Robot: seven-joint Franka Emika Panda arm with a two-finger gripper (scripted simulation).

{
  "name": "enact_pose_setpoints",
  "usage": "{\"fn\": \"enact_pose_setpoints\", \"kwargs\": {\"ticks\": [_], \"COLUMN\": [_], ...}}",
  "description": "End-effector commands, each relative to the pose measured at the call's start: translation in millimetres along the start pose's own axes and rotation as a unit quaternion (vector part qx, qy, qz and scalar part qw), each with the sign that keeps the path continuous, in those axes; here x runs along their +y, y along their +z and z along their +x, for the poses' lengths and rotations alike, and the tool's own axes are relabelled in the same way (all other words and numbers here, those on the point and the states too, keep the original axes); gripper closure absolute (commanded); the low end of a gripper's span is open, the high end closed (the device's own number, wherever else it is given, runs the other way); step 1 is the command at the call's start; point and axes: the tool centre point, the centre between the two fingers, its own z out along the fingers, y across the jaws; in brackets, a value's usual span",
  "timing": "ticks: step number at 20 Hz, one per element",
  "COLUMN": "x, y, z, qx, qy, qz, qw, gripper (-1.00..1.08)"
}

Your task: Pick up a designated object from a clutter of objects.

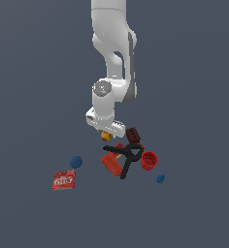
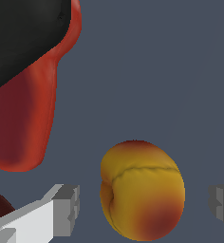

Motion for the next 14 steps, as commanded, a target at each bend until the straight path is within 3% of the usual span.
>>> {"fn": "enact_pose_setpoints", "kwargs": {"ticks": [1, 7, 8, 14], "x": [0.1, 0.1, 0.1, 0.1], "y": [9.5, 18.3, 18.3, 18.3], "z": [-0.1, 0.0, 0.0, 0.0], "qx": [0.0, 0.0, 0.0, 0.0], "qy": [0.0, 0.001, 0.001, 0.001], "qz": [0.0, 0.0, 0.0, 0.0], "qw": [1.0, 1.0, 1.0, 1.0], "gripper": [-0.92, -0.92, 1.08, 1.08]}}
